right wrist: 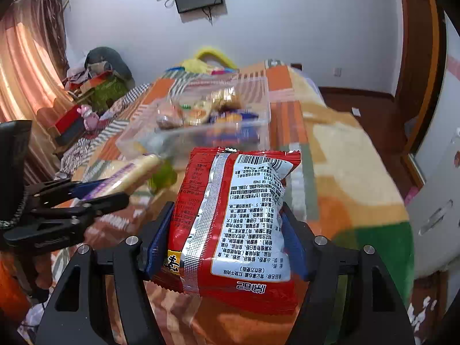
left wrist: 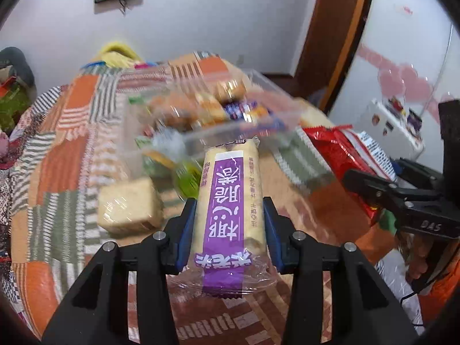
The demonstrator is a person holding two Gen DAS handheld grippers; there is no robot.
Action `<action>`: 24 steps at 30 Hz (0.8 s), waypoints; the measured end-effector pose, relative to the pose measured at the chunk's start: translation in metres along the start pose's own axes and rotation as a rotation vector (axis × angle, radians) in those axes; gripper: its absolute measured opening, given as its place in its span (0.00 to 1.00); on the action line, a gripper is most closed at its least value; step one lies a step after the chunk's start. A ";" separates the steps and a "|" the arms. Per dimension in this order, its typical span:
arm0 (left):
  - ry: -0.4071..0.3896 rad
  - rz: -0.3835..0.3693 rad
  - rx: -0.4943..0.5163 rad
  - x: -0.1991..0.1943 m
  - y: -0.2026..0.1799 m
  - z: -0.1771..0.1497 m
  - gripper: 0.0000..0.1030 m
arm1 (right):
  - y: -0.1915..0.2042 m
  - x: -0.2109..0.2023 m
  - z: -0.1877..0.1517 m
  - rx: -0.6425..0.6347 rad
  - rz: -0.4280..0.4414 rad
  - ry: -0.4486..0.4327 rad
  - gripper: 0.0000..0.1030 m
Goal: Organize snacks
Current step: 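Carry both packs over the clear box and open both tools to drop them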
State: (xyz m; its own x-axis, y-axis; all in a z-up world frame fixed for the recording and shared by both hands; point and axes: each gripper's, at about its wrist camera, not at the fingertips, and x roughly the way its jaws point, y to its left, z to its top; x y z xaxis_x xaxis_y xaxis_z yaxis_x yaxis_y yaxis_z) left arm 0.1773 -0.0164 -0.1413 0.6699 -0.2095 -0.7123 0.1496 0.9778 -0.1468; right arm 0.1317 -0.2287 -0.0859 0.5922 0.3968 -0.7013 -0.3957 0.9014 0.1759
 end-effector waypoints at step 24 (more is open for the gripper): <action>-0.098 0.185 -0.134 0.047 0.077 0.073 0.43 | 0.012 0.068 0.080 -0.067 -0.032 -0.084 0.64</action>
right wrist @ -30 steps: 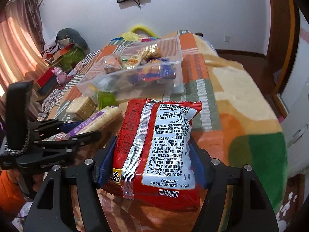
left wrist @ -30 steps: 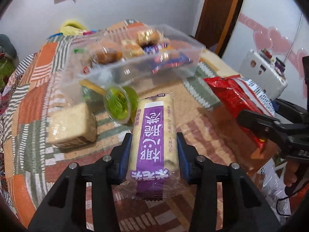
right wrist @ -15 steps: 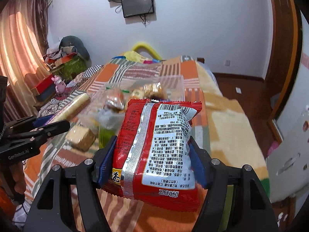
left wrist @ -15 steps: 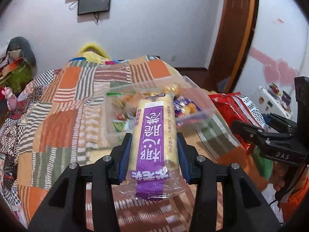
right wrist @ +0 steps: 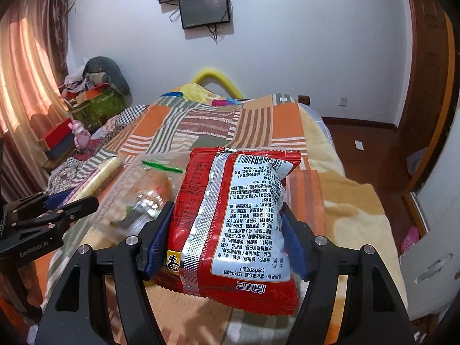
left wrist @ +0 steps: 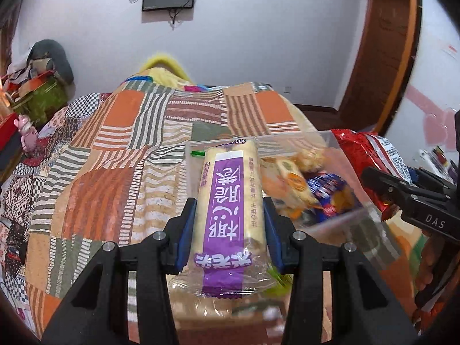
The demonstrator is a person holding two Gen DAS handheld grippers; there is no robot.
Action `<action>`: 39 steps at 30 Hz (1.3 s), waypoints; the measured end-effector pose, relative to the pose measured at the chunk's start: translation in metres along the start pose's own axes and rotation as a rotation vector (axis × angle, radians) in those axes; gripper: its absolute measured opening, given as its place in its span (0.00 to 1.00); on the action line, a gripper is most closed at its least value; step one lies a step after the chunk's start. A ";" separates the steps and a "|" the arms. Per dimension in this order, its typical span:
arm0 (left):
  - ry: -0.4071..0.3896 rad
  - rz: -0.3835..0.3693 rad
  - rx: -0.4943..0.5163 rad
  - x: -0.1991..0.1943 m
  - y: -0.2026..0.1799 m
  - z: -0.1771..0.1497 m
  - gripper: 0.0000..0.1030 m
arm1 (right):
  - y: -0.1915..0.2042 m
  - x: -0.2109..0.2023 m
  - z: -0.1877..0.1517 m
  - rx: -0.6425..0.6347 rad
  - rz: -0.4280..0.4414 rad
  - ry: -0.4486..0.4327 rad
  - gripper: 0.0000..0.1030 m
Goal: Organize snacks
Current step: 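Carry both packs over the clear box and open both tools to drop them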
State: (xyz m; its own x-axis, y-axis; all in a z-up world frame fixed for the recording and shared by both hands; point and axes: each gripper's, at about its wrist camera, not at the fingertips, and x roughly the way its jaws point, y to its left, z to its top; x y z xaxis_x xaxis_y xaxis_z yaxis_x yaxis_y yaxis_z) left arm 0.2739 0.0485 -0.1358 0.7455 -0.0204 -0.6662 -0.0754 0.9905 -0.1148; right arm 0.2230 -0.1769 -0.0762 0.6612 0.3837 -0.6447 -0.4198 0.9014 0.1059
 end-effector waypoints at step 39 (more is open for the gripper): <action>0.042 0.054 0.056 -0.025 0.031 -0.033 0.87 | 0.016 -0.008 -0.007 -0.069 0.036 0.049 0.79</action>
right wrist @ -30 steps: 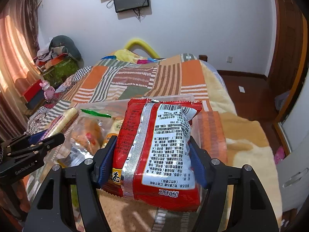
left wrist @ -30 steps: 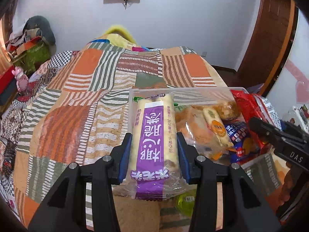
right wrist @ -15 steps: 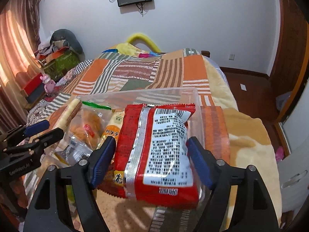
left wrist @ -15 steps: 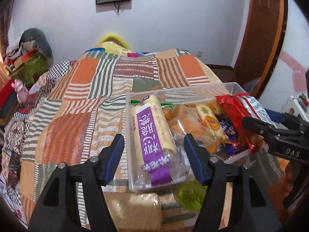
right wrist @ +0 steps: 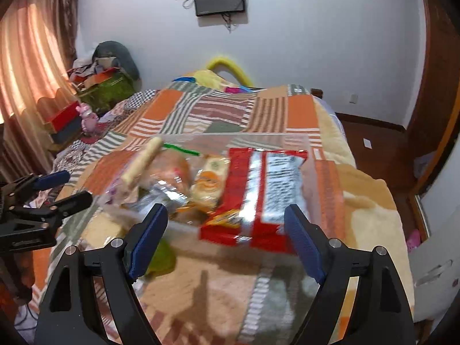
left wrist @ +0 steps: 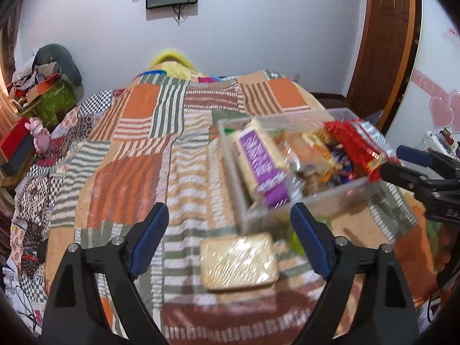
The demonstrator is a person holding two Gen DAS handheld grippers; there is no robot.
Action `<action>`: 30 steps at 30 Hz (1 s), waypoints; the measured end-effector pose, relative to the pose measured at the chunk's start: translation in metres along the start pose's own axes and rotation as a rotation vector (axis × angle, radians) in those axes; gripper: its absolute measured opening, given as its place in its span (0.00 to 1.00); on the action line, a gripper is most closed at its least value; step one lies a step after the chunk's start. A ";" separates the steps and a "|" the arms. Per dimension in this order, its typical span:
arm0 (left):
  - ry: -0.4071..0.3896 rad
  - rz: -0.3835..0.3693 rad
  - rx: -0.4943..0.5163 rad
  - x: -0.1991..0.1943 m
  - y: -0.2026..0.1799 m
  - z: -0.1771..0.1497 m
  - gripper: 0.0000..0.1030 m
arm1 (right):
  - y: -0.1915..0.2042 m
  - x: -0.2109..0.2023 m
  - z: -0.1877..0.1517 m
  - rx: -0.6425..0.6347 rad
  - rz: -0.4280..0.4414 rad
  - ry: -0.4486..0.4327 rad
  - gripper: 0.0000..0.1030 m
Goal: Organize snacks
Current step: 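Carry both packs over the clear box and open both tools to drop them, then grasp the wrapped bread slice with left tool while right tool grasps green jelly cup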
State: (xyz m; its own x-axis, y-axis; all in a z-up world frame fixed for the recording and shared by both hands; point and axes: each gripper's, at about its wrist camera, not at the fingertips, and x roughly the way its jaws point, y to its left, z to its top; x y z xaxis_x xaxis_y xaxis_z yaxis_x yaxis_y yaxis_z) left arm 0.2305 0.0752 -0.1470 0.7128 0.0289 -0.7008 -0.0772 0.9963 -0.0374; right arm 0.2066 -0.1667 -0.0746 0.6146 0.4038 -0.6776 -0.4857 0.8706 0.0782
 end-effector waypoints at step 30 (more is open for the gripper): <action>0.118 -0.083 -0.021 0.055 0.001 -0.052 0.75 | 0.056 0.082 -0.038 0.031 0.204 0.257 0.38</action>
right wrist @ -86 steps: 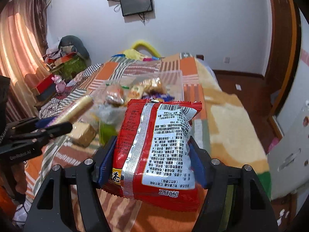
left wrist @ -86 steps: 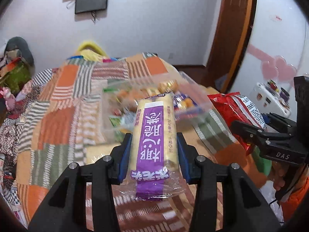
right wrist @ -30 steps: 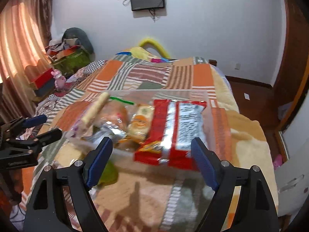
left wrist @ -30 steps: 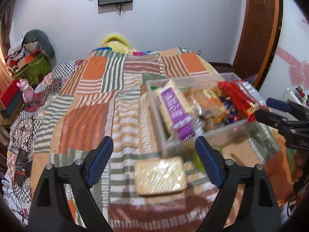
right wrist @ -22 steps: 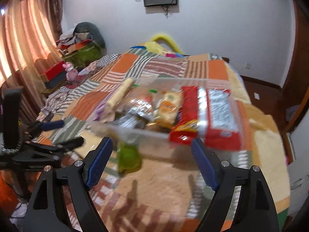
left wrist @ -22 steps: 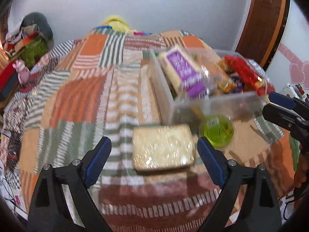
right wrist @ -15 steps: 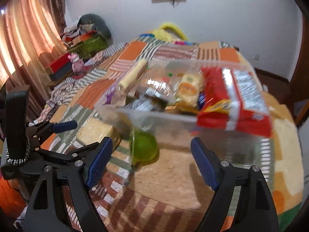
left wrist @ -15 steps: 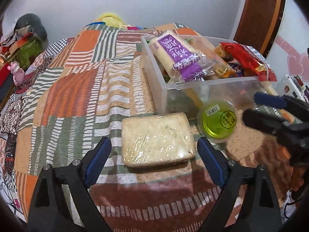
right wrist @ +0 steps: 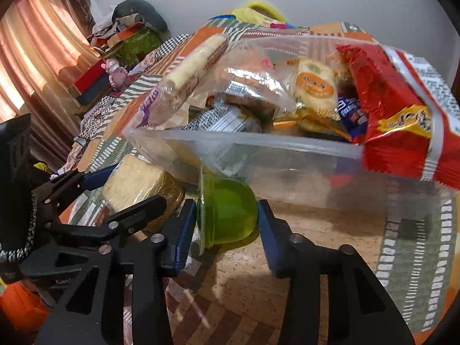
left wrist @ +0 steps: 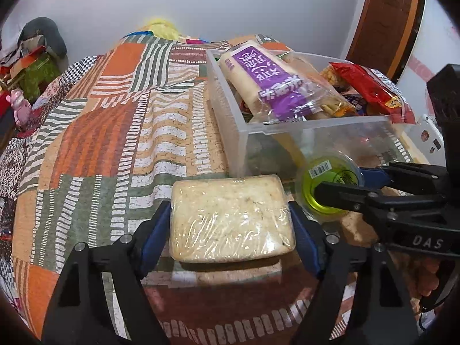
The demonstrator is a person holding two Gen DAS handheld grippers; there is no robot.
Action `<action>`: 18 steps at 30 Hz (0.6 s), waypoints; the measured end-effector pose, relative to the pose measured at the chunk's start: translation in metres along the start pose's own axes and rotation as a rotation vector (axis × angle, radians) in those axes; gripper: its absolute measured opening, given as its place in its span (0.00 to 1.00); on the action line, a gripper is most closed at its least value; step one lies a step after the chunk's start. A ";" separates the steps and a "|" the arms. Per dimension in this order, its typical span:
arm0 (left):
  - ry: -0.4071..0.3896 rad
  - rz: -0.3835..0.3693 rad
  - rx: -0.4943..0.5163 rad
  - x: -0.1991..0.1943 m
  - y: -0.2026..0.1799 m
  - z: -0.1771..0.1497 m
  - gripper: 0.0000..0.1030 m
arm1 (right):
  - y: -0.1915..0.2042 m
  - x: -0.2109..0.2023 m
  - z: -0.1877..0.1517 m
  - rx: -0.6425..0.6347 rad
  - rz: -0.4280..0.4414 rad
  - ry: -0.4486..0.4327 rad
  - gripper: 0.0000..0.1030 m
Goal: Organize snacks
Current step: 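Grasp the wrapped bread slice with left tool while right tool grasps green jelly cup, then lower bread slice and jelly cup into the clear box and open both tools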
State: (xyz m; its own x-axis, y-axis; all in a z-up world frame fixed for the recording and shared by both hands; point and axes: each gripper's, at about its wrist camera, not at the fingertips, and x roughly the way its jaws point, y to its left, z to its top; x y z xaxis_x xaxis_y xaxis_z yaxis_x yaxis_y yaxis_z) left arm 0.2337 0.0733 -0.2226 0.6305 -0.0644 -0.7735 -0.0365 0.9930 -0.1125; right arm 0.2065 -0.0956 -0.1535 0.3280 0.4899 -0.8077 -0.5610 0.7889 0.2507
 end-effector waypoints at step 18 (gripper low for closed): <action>-0.126 -0.016 0.040 -0.072 -0.029 0.019 0.75 | -0.005 -0.066 -0.008 -0.034 -0.087 -0.154 0.36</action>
State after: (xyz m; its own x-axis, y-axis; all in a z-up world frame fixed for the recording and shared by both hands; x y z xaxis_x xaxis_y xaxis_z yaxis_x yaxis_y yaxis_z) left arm 0.2038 0.0510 -0.1521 0.7231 -0.0701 -0.6872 0.0041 0.9953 -0.0973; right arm 0.1811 -0.1350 -0.1057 0.4876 0.4733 -0.7337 -0.5497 0.8193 0.1631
